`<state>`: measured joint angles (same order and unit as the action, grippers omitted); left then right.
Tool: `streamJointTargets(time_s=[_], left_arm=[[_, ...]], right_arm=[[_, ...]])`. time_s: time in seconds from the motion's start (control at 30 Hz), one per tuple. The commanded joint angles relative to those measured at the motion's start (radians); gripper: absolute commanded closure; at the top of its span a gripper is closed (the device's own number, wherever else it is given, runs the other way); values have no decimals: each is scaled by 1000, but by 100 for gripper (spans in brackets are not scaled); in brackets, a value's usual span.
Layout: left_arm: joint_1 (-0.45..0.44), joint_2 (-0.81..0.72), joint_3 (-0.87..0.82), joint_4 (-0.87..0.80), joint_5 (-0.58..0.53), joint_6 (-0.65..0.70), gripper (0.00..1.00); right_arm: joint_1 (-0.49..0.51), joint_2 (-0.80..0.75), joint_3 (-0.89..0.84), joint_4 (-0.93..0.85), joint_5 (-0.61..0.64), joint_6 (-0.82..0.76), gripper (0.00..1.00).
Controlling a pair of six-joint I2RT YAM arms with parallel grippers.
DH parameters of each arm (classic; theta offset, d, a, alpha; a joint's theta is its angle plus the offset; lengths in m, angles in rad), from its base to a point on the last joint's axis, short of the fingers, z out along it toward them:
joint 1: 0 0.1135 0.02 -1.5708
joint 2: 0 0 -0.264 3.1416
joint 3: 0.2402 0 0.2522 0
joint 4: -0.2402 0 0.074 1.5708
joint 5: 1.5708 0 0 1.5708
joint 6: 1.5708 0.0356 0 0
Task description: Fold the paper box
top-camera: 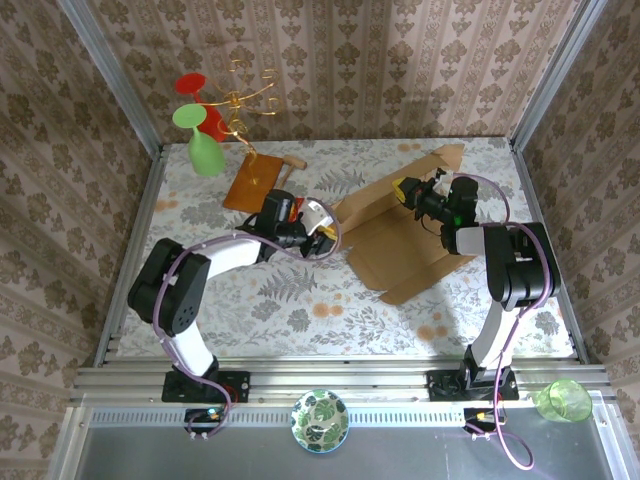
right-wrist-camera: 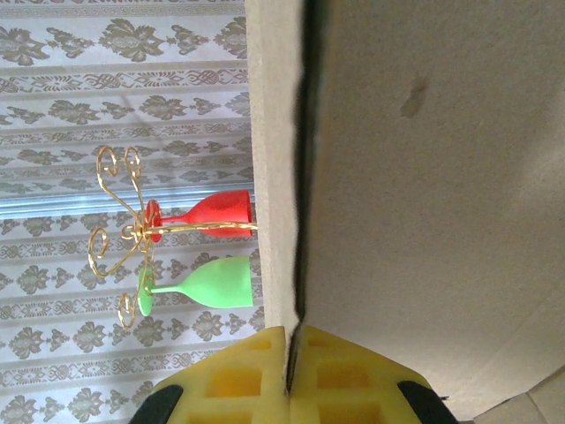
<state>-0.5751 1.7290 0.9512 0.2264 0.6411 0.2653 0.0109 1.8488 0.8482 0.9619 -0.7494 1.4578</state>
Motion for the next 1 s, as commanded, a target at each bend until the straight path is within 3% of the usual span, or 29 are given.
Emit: streamJointTargets(time_s=[0.0, 0.3, 0.53, 0.63, 0.8, 0.97], left_arm=[[-16, 17, 3, 75, 21, -37, 72], [-46, 40, -9, 187, -35, -135, 75], [-57, 30, -28, 259, -38, -210, 67], [-55, -7, -64, 276, -85, -270, 58], [-63, -136, -172, 361, -206, -553, 57], [-237, -207, -188, 408, -273, -724, 58]], right_arm=[[-2, 13, 2, -63, -25, -5, 100], [3, 13, 3, -41, -16, 15, 100], [5, 14, 9, -30, -9, 27, 100], [4, 10, 12, -39, 0, 24, 100], [5, 10, 16, -50, 14, 21, 100], [4, 6, 14, -67, 35, 19, 100]])
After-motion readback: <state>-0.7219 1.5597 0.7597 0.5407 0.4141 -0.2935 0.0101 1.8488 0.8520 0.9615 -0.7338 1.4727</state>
